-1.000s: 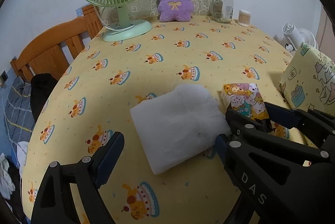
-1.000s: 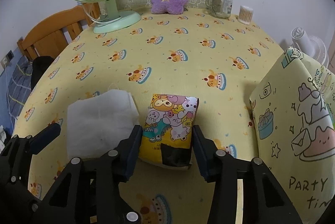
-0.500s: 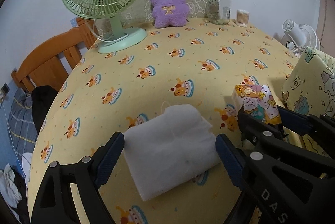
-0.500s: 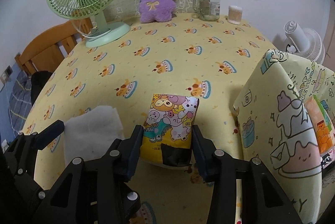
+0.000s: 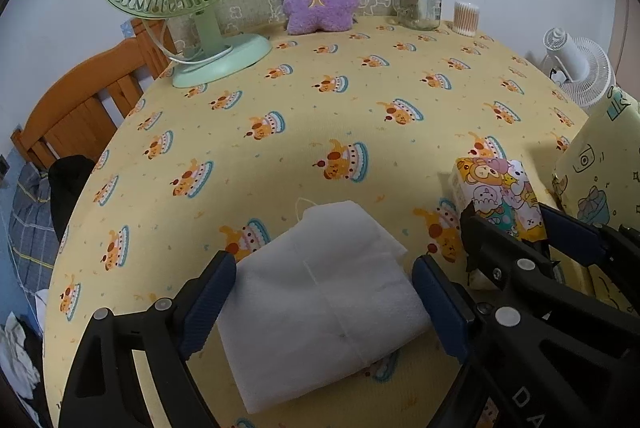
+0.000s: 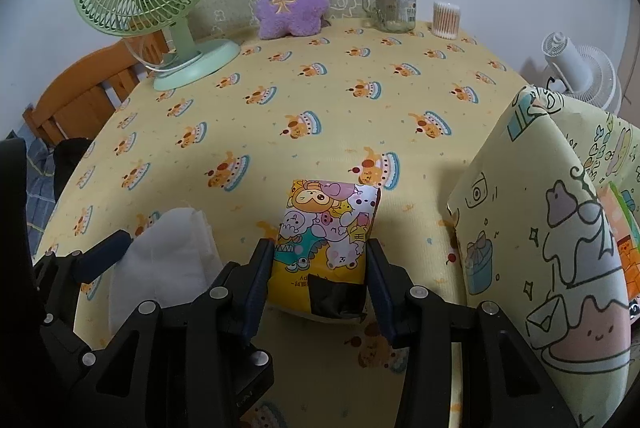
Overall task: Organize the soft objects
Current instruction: 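Close the left gripper on the white folded cloth, then lift the white cloth with the left gripper while the right gripper carries the cartoon pack toward the box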
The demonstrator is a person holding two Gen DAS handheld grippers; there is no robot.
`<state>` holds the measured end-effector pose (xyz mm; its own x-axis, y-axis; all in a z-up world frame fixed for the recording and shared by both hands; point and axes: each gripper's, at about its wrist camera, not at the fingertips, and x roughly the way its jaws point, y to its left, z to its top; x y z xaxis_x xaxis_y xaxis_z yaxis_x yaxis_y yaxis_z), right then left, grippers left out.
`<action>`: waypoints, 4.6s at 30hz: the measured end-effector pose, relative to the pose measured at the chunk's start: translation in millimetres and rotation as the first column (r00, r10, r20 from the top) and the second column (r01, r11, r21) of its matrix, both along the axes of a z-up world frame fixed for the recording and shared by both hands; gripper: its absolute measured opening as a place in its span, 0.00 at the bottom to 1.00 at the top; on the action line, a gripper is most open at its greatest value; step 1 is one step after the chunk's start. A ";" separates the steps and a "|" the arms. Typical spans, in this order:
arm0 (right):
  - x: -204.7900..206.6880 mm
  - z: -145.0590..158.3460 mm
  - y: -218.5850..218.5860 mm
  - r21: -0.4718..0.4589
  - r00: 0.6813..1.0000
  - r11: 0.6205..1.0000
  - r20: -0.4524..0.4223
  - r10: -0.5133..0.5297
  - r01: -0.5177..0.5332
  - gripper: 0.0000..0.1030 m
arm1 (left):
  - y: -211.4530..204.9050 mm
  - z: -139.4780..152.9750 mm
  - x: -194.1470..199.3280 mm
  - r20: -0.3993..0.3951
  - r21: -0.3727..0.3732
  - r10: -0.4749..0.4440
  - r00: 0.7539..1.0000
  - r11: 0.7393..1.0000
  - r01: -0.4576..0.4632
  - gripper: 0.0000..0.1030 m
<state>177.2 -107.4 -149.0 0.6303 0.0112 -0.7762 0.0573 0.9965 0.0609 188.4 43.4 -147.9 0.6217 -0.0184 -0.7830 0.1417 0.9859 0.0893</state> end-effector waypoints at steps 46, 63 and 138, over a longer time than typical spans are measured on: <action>-68.3 56.6 19.2 -0.015 0.989 0.997 0.127 0.075 -0.074 0.47 | 17.4 59.2 -79.9 0.130 -0.086 0.051 0.990 0.995 -0.040 0.30; -96.1 105.5 21.3 -0.020 0.969 0.996 0.229 0.095 -0.093 0.47 | 15.2 106.0 -107.0 0.226 -0.087 0.048 0.973 0.996 -0.029 0.30; -104.4 128.0 -183.8 -0.017 0.924 0.978 0.332 -0.192 0.209 0.47 | -187.2 123.3 -74.5 0.287 -0.073 -0.273 0.918 0.949 0.305 0.36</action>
<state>72.7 -291.1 -21.0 0.8339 -0.1763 -0.5230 0.2419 0.9685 0.0592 113.9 -143.8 -24.6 0.7628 -0.3084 -0.5684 0.4085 0.9111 0.0539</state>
